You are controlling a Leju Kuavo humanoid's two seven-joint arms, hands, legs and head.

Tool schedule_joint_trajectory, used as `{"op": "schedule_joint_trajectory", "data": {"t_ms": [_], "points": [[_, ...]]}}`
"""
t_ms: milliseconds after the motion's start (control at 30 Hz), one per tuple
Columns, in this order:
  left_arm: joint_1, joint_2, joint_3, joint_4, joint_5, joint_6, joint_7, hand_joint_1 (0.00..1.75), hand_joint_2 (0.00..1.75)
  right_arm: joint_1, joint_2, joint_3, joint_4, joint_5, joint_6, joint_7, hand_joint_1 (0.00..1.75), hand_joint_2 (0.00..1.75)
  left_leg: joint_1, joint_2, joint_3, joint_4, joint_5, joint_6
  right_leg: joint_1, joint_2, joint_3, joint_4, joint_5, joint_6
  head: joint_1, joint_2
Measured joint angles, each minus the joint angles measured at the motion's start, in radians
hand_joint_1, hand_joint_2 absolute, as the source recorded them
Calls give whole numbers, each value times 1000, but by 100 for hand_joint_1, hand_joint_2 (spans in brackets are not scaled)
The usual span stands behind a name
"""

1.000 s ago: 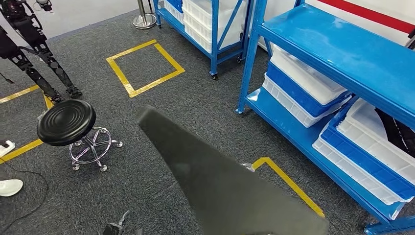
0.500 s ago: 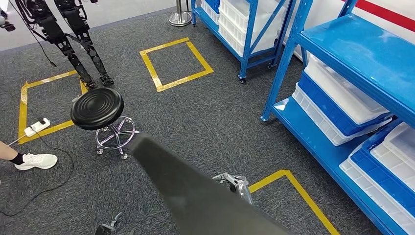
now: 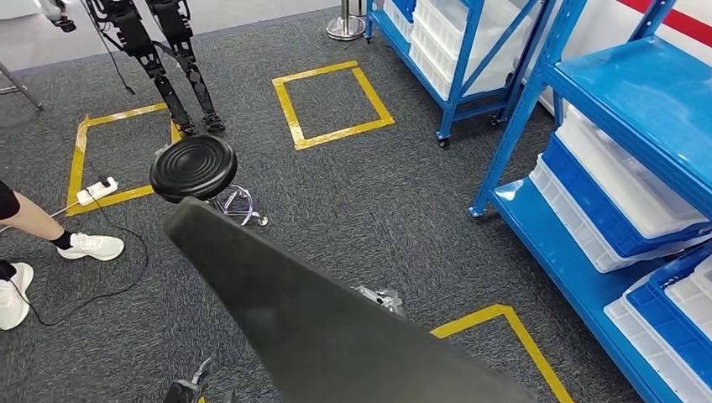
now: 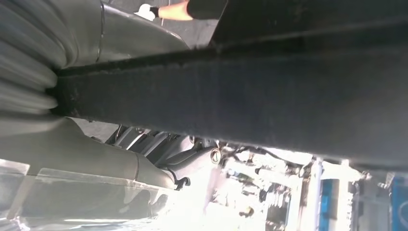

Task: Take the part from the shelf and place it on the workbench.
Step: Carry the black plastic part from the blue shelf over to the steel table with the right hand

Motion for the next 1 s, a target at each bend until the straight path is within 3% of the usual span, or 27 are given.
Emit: {"op": "schedule_joint_trajectory", "data": {"t_ms": [67,133,167,233,300,333,367,433,500,567,600,667,733,800,833,867,933,1000], "points": [[-6,-1,6,-1,7,-4,0,0,175,-6,4,0,0,6,3,4,175,175,-5,-18,2,-9,3,10,1,-14,4,-4,-2,5,0,0],[-8,-5,16,-1,13,-10,0,0,175,-12,7,-1,-1,11,5,9,175,175,-1,-35,14,-29,14,20,1,9,0,15,-15,10,0,0],[-12,-7,21,-1,15,-16,0,0,175,-16,8,-1,-2,13,6,11,175,175,3,-44,20,-38,20,25,1,33,-16,51,-33,10,2,0],[-21,-12,27,-1,18,-34,0,0,175,-18,6,-4,-2,18,12,15,175,175,8,-66,22,-43,24,29,-5,74,-77,175,-83,5,4,0],[-25,-16,32,0,19,-50,0,0,175,-16,4,-8,-2,26,19,22,175,175,9,-91,22,-42,24,29,-10,82,-131,270,-107,12,6,0],[-26,-19,35,0,17,-54,0,0,175,-17,4,-10,-2,31,22,26,175,175,10,-104,22,-41,24,29,-14,84,-134,267,-95,22,6,0],[-27,-22,38,1,15,-56,0,0,175,-17,4,-11,-2,35,24,30,175,175,12,-117,23,-39,23,27,-18,86,-117,222,-69,34,6,0],[-33,-28,44,2,12,-56,0,0,175,-18,6,-14,-2,43,31,35,175,175,14,-142,20,-29,18,16,-28,111,-59,84,-9,53,7,0],[-37,-31,51,2,11,-54,0,0,175,-18,8,-17,-2,51,38,38,175,175,15,-160,11,-19,14,2,-32,128,-27,10,19,48,8,0],[-38,-32,61,6,13,-52,0,0,175,-18,12,-18,-2,58,46,39,175,175,19,-171,4,-19,16,-10,-30,118,-25,5,24,31,8,0],[-38,-33,66,8,15,-53,0,0,175,-19,16,-19,-2,61,50,39,175,175,22,-167,2,-17,14,-15,-30,112,-25,3,27,25,7,0],[-40,-35,78,14,19,-55,0,0,175,-22,24,-22,-2,63,61,39,175,175,23,-127,-21,30,-15,-24,-33,97,-24,0,30,12,2,0],[-45,-37,88,17,20,-57,0,0,175,-23,29,-24,-1,64,68,39,175,175,23,-77,-80,152,-77,-31,-28,77,-25,0,28,4,-3,0],[-47,-39,96,19,19,-58,0,0,175,-23,30,-26,1,64,73,40,175,175,25,-62,-134,257,-113,-34,-22,55,-25,0,25,0,-4,0],[-46,-40,98,20,19,-59,0,0,175,-23,31,-26,2,65,74,40,175,175,26,-60,-137,260,-104,-34,-20,45,-25,0,24,-2,-4,0],[-46,-40,100,21,19,-60,0,0,175,-24,31,-26,3,65,74,40,175,175,26,-56,-119,223,-78,-31,-18,35,-24,0,23,-3,-4,0],[-48,-41,101,22,19,-60,0,0,175,-27,34,-26,3,66,74,40,175,175,21,-26,-47,85,-18,-22,-15,18,-21,0,20,-3,-4,0],[-51,-41,101,22,19,-60,0,0,175,-30,37,-27,3,66,74,40,175,175,11,0,-4,0,5,-11,-10,4,-18,0,17,1,-3,0]]}}
